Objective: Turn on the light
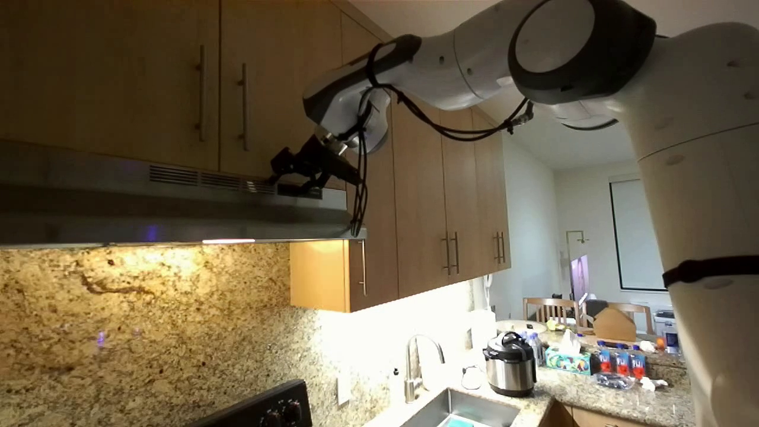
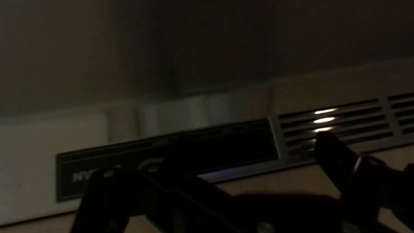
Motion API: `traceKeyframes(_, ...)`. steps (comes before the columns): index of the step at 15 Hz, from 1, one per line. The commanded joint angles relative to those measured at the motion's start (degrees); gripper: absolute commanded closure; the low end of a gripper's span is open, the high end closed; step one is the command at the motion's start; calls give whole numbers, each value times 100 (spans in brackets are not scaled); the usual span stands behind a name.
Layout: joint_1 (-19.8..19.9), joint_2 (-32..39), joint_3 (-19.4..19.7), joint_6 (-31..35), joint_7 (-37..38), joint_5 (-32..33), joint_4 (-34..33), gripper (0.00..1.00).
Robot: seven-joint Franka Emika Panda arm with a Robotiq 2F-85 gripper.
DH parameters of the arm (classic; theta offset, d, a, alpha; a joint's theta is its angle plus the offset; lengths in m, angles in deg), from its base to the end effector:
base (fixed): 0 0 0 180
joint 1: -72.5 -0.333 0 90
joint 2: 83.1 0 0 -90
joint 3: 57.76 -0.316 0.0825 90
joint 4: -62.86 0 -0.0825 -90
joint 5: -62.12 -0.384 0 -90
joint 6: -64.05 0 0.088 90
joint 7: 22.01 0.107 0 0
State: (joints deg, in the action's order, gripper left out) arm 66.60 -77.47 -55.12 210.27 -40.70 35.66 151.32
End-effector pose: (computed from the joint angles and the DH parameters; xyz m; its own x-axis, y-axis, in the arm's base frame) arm 0.6396 0.0321 0.6967 0.5882 -0.0268 0.8083 0.2196 -0.9566 -0.1915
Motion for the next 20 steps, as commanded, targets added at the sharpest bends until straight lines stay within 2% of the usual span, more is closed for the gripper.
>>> traceKeyframes(1,-84,20,-131,-171,-236,-92,-30,0)
traceKeyframes(8,-79,-43,-104,-68,-92,42,41,0)
traceKeyframes(13,-119,-605,-44,242,323,416,616,0)
traceKeyframes(15,-133,-917,-33,451,707,773,945,0)
traceKeyframes(16,63,-1053,-229,524,974,1033,1077,0)
traceKeyframes(20,217,-1634,-335,612,2151,2096,1715,0)
